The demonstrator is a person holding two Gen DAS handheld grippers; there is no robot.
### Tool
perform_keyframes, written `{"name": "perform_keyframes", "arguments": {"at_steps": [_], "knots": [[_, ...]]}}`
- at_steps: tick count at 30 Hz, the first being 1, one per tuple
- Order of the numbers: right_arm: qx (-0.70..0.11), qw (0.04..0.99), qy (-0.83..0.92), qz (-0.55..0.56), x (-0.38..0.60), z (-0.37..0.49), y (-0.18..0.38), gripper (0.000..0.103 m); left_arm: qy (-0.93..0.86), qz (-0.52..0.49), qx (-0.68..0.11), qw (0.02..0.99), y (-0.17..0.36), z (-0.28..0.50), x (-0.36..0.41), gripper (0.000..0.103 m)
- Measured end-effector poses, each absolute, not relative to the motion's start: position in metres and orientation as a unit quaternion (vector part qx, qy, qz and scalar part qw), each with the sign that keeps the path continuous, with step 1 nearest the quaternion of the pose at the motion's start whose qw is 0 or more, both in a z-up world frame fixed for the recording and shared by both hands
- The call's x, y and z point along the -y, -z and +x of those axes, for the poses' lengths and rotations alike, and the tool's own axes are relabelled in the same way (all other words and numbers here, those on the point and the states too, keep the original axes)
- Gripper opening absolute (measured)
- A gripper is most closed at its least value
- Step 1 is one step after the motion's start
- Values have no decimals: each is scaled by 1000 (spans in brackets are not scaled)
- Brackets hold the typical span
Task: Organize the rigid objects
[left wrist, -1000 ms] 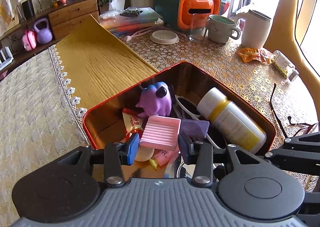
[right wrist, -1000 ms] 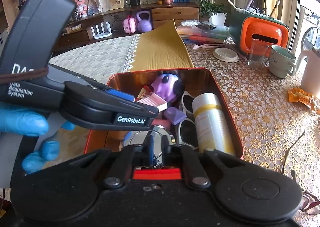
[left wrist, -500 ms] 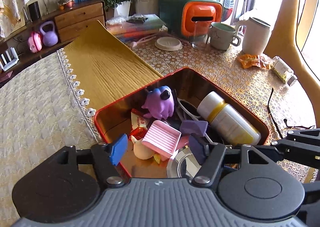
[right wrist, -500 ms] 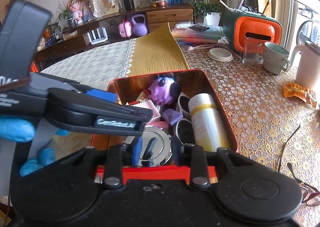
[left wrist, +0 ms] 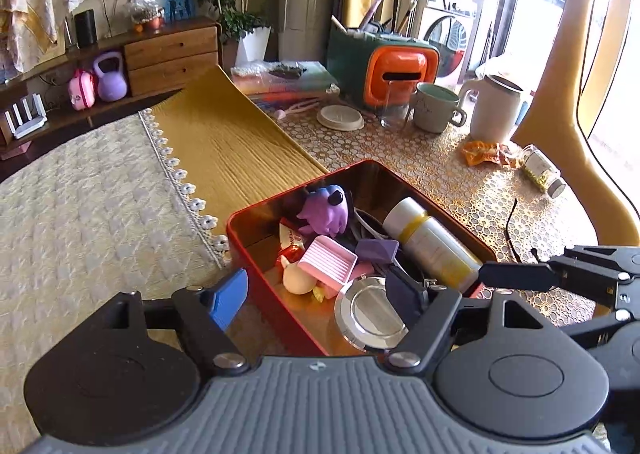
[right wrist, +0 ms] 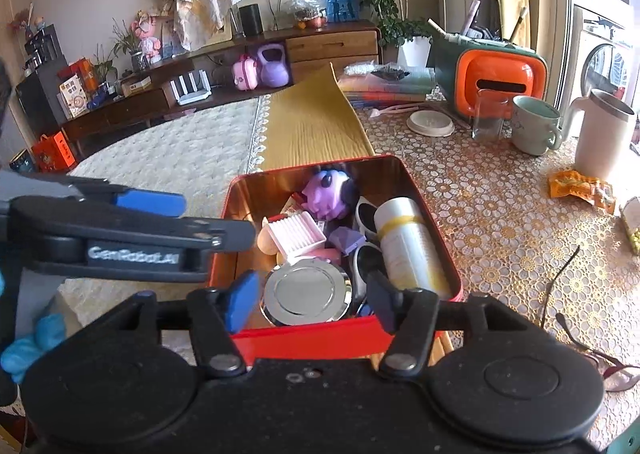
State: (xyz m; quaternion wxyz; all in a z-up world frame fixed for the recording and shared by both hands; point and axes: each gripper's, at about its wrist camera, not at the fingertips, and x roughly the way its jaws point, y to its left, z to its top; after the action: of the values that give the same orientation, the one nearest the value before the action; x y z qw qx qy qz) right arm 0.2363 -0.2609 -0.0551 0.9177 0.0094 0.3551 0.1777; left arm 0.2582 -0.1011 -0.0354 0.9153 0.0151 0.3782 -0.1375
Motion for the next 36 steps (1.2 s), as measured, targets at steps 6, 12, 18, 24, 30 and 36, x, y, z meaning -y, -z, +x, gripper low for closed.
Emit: {"name": "perform_keyframes", "arguments": {"at_steps": [6, 12, 18, 24, 30, 36], "knots": [[-340, 923, -180, 6, 262, 222, 44, 74, 140, 13, -363, 921, 23, 234, 89, 81], [-322, 929, -183, -2, 261, 201, 34, 85, 143, 8, -349, 926, 13, 211, 78, 84], [-303, 935, -186, -5, 264, 181, 27, 96, 154, -19, -337, 929, 6, 192, 64, 96], [-280, 942, -183, 9, 270, 166, 21, 103, 150, -14, -328, 933, 4, 175, 59, 103], [-262, 949, -174, 13, 272, 152, 18, 103, 147, 5, -316, 937, 3, 156, 59, 103], [-251, 953, -169, 16, 270, 141, 17, 103, 149, 14, -301, 942, 2, 137, 59, 103]]}}
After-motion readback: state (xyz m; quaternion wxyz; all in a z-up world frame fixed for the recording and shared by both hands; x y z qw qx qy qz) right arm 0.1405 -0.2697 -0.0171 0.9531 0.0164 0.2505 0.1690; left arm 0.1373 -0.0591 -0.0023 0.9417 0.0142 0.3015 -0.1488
